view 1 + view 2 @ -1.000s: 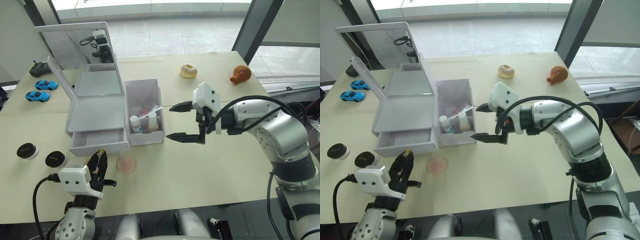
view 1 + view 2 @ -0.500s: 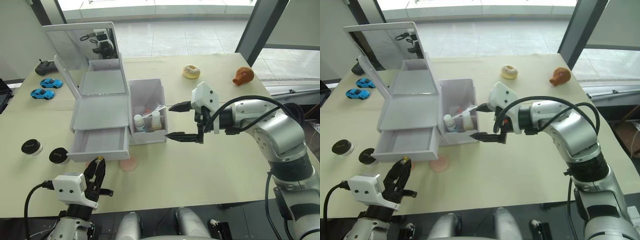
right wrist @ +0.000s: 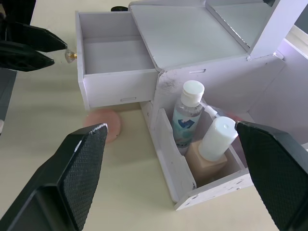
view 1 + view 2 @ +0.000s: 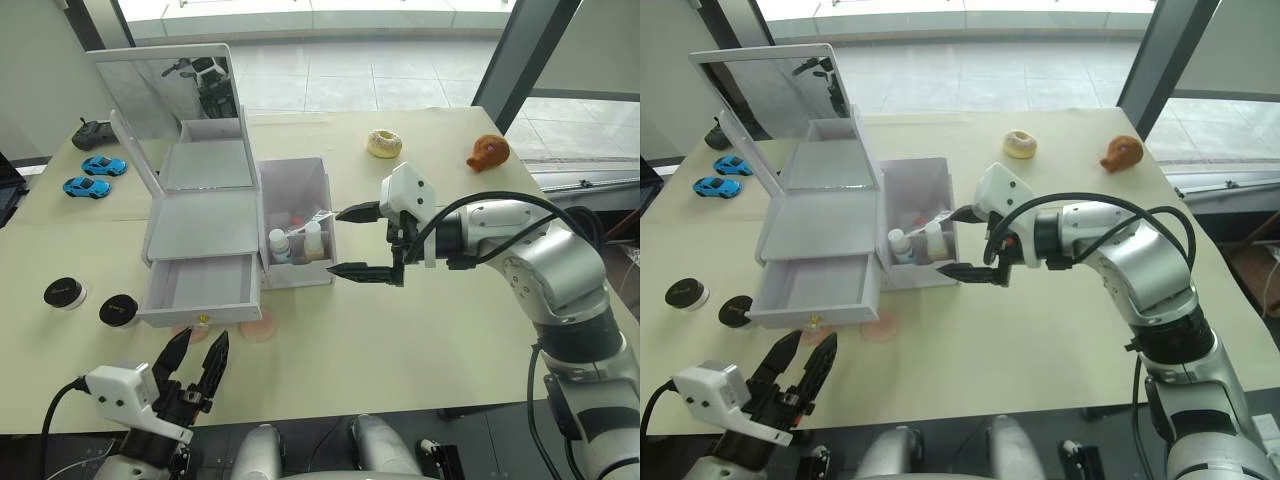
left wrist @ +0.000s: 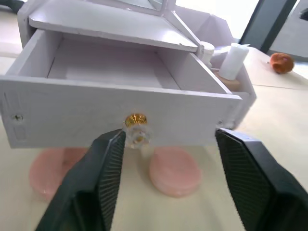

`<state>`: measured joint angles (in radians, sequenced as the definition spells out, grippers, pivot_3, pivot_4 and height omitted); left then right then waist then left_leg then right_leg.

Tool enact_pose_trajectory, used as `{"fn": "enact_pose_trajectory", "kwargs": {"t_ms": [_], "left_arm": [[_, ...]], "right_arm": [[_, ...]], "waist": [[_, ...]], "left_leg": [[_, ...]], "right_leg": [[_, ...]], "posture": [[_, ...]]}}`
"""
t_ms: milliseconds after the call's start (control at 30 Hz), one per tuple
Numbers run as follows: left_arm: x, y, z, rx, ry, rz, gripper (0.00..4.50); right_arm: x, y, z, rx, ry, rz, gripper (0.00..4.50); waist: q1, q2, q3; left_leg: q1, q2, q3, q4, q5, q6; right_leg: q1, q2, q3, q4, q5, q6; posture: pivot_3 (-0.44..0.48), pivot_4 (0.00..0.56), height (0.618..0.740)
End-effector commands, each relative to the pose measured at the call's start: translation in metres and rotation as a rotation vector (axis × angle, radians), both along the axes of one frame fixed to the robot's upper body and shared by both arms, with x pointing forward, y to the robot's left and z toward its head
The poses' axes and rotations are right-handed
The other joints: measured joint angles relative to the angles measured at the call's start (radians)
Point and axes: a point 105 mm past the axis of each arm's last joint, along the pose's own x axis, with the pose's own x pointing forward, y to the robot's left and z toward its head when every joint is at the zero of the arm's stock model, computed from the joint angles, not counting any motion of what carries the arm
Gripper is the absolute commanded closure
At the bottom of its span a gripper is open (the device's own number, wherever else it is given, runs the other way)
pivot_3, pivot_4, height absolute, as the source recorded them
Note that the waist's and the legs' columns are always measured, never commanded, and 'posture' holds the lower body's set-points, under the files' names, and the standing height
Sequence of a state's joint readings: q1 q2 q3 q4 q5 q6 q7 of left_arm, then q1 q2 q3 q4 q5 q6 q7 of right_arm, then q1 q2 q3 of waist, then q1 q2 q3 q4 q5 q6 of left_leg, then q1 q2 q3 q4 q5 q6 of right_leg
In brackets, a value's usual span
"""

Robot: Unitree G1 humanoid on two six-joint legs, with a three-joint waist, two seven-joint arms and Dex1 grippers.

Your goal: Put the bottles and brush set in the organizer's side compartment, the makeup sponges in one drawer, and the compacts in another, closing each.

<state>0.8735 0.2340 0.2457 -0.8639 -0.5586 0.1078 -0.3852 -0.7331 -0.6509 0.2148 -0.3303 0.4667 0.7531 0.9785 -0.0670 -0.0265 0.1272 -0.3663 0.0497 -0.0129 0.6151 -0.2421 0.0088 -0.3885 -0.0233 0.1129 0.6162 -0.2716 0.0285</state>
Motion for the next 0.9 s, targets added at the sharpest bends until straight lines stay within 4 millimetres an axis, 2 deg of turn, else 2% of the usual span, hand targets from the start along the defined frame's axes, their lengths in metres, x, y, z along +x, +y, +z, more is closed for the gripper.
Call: {"fn": "enact_pose_trajectory", "kwargs": {"t_ms": [33,100,200,333,400,533,600,700,800,900], "left_arm": [[-0.014,0.036,0.014,0.076,-0.039,-0.002,0.13],[-0.024,0.045,0.011,0.106,-0.006,-0.068,0.02],[-0.031,0.077,0.004,0.125,0.069,-0.103,0.02],[-0.024,0.127,0.007,0.234,0.16,-0.163,0.02],[-0.012,0.159,0.021,0.202,0.164,-0.096,0.02],[-0.004,0.196,0.038,0.27,0.152,-0.045,0.02],[-0.002,0.211,0.046,0.291,0.161,-0.046,0.02],[0.002,0.225,0.051,0.314,0.165,-0.041,0.02],[0.01,0.234,0.055,0.333,0.162,-0.038,0.02],[0.021,0.229,0.057,0.296,0.132,-0.057,0.02]], "right_arm": [[-0.001,-0.005,0.014,0.04,-0.031,0.014,0.0],[-0.002,-0.013,0.014,0.037,-0.022,0.017,0.0],[0.001,-0.03,0.014,0.034,-0.028,-0.005,0.0],[0.005,-0.072,0.007,-0.012,-0.045,-0.058,0.0],[0.003,-0.1,0.002,-0.048,-0.037,-0.097,0.0],[0.001,-0.135,-0.003,-0.08,-0.048,-0.15,0.0],[0.001,-0.15,0.001,-0.05,-0.044,-0.205,0.0],[0.004,-0.167,0.002,-0.041,-0.055,-0.265,0.0],[0.009,-0.183,0.002,-0.054,-0.06,-0.31,0.0],[0.016,-0.174,0.016,0.018,-0.04,-0.312,0.0]], "waist": [[0.002,0.001,0.0],[0.003,0.001,0.001],[0.01,0.0,0.001],[0.027,0.0,0.003],[0.029,0.0,0.004],[0.019,-0.001,0.005],[0.014,-0.004,0.003],[0.01,-0.003,0.003],[0.011,-0.001,0.005],[0.011,0.001,0.006]], "left_leg": [[0.0,0.0,0.0,0.0,0.0,0.0],[0.0,0.0,0.0,0.0,0.0,0.0],[0.002,0.0,0.0,0.001,0.0,0.0],[0.004,0.0,0.0,0.001,0.0,0.0],[0.004,0.001,0.0,0.001,0.0,0.0],[0.005,0.001,0.002,0.001,0.0,0.0],[0.006,0.001,0.004,-0.001,0.0,0.0],[0.009,0.001,0.005,-0.002,0.0,0.0],[0.014,0.001,0.006,-0.005,0.0,0.0],[0.014,0.002,0.007,-0.005,0.0,0.0]], "right_leg": [[0.0,0.0,0.0,0.0,0.0,0.0],[0.0,0.0,-0.001,0.0,-0.001,0.0],[-0.002,-0.002,-0.003,-0.002,-0.002,0.0],[-0.002,-0.003,-0.006,-0.002,-0.004,-0.001],[-0.001,-0.004,-0.007,-0.001,-0.004,-0.002],[0.0,-0.005,-0.008,-0.001,-0.004,-0.002],[0.003,-0.004,-0.006,0.002,-0.002,-0.006],[0.001,-0.004,-0.006,0.009,-0.003,-0.01],[0.0,-0.004,-0.005,0.01,-0.008,-0.006],[0.0,-0.004,-0.004,0.01,-0.008,-0.006]], "posture": [[0.0,0.15,0.74],[0.0,0.15,0.74],[0.0,0.15,0.74],[0.0,0.15,0.74],[0.0,0.15,0.74],[0.0,0.15,0.74],[0.0,0.15,0.74],[0.0,0.15,0.74],[0.0,0.15,0.74],[0.0,0.15,0.74]]}}
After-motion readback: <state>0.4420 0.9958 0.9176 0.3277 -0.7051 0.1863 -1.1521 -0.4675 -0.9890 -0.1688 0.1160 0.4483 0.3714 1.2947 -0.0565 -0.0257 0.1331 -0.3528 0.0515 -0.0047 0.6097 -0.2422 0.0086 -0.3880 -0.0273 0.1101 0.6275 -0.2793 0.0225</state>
